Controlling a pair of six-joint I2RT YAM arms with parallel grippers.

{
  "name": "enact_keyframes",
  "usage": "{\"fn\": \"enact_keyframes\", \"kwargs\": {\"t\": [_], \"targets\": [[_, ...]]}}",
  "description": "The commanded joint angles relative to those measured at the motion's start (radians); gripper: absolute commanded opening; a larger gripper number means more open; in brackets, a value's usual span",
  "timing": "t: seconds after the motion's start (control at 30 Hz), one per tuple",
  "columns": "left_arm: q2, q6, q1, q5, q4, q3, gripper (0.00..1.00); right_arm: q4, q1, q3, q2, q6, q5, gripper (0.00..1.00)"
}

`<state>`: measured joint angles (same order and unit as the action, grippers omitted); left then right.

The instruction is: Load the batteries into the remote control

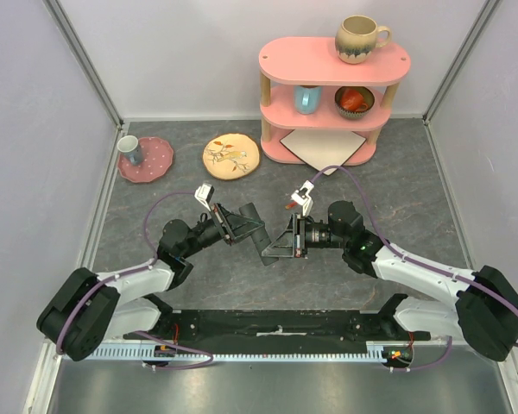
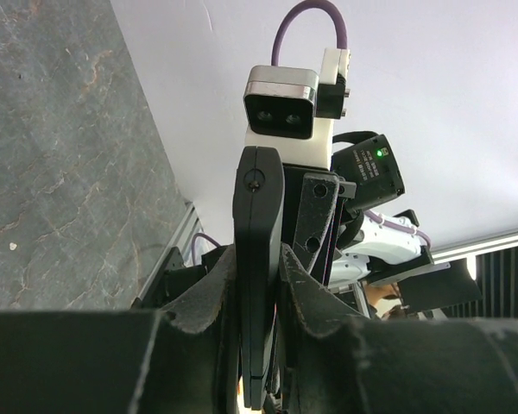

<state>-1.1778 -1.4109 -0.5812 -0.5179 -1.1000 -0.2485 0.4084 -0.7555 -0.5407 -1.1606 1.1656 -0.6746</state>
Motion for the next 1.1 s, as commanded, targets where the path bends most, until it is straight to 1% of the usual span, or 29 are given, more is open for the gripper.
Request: {"fn": "enact_keyframes", "kwargs": {"t": [0.0, 0.27, 1.07], "targets": [[0.049, 0.059, -0.077, -0.160, 0.041, 0.008, 0.02, 0.121, 0.045, -0.019, -0.014, 0.009, 0.175, 0.00], [0.089, 0.102, -0.103, -0.169, 0.124, 0.014, 0.02, 0.127, 0.068, -0.050, -0.040, 0.017, 0.185, 0.06], [0.081, 0.121, -0.151, -0.169, 0.129, 0.014, 0.02, 0.165, 0.110, -0.133, -0.117, 0.039, 0.184, 0.12]]}}
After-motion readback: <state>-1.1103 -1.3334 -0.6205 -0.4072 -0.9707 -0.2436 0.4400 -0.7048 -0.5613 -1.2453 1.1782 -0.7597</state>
